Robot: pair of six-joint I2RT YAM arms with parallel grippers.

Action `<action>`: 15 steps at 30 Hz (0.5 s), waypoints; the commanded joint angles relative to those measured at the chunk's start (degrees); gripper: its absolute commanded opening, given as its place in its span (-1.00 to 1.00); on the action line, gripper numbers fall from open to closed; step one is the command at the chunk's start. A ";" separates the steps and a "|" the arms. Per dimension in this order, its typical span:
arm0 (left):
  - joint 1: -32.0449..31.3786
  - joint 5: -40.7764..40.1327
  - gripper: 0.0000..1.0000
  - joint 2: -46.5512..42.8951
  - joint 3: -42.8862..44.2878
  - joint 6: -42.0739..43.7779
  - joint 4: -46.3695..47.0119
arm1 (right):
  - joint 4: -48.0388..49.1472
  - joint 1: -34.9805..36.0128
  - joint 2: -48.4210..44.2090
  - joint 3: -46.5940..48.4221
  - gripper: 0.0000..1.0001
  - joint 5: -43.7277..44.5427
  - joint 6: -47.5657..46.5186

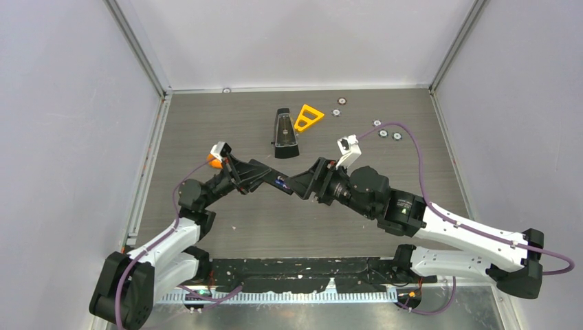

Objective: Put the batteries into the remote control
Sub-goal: Load the battery into the remote control.

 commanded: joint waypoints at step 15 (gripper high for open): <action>-0.24 1.29 -1.00 -5.01 3.62 12.82 -10.45 | -7.56 -0.10 6.54 9.73 0.28 2.05 -1.18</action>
